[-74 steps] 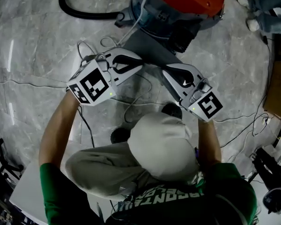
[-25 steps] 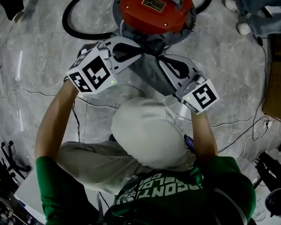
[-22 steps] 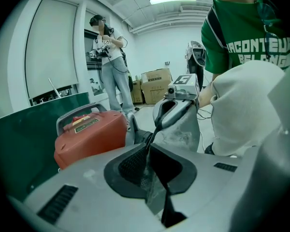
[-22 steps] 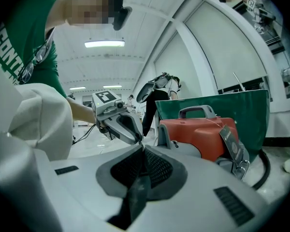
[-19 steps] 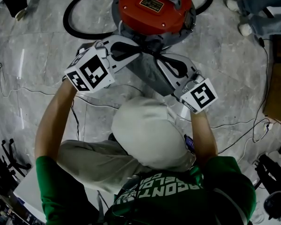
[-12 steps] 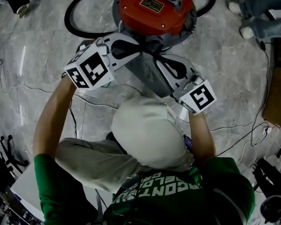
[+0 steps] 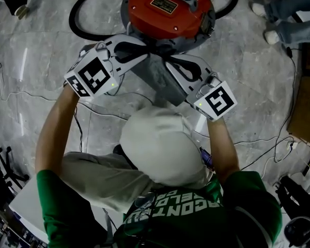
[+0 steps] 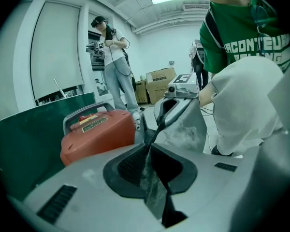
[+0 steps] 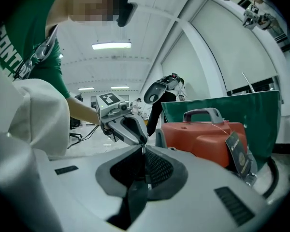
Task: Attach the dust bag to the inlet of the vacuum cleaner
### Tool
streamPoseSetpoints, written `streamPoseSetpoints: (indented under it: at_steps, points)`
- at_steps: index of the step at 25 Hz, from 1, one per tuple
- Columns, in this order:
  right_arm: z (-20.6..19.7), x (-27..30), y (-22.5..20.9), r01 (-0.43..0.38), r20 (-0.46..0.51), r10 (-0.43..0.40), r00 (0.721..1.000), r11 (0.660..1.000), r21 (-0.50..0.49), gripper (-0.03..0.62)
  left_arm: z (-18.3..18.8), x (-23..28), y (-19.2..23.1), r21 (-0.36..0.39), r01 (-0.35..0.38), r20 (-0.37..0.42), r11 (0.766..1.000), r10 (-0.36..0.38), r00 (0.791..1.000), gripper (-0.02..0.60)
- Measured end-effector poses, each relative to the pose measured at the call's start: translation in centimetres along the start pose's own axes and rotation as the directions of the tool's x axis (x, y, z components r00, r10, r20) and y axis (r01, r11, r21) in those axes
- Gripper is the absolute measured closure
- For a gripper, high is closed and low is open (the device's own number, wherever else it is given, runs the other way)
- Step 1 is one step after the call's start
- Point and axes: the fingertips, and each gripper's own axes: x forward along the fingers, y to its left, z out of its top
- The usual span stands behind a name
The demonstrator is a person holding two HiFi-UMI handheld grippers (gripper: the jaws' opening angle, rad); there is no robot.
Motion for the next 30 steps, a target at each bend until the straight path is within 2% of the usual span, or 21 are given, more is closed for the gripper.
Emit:
streamPoseSetpoints:
  at_steps: [6, 11, 15, 19, 23, 30]
  points:
    - [-1.0, -1.1, -0.2, 0.009, 0.006, -0.009, 1.000, 0.999, 0.052, 0.569, -0.2, 1.1, -0.2, 0.018, 0.019, -0.015, 1.000, -0.019, 1.000, 0.541]
    - [-1.1, -0.5, -0.5, -0.015, -0.012, 0.015, 1.000, 0.999, 0.040, 0.569, 0.0, 0.7, 0.2, 0.009, 0.008, 0.019, 1.000, -0.008, 1.000, 0.541]
    - [-1.0, -0.2, -0.5, -0.037, -0.018, 0.037, 0.999, 0.999, 0.039, 0.568, -0.7, 0.7, 0.3, 0.011, 0.000, -0.001, 1.000, 0.000, 1.000, 0.540]
    - [-1.0, -0.4, -0.8, -0.006, -0.002, 0.006, 1.000, 0.998, 0.068, 0.569, -0.6, 0.9, 0.3, 0.031, -0.028, -0.005, 0.999, 0.028, 1.000, 0.540]
    - [-1.0, -0.2, -0.8, 0.007, -0.001, -0.007, 1.000, 0.996, 0.084, 0.569, -0.8, 0.8, 0.5, 0.014, -0.057, -0.001, 0.998, 0.058, 0.998, 0.540]
    - [-1.2, -0.7, -0.8, 0.047, -0.042, -0.042, 0.998, 0.993, 0.107, 0.569, -0.8, 1.0, 0.3, -0.009, -0.067, 0.003, 0.998, 0.067, 0.998, 0.540]
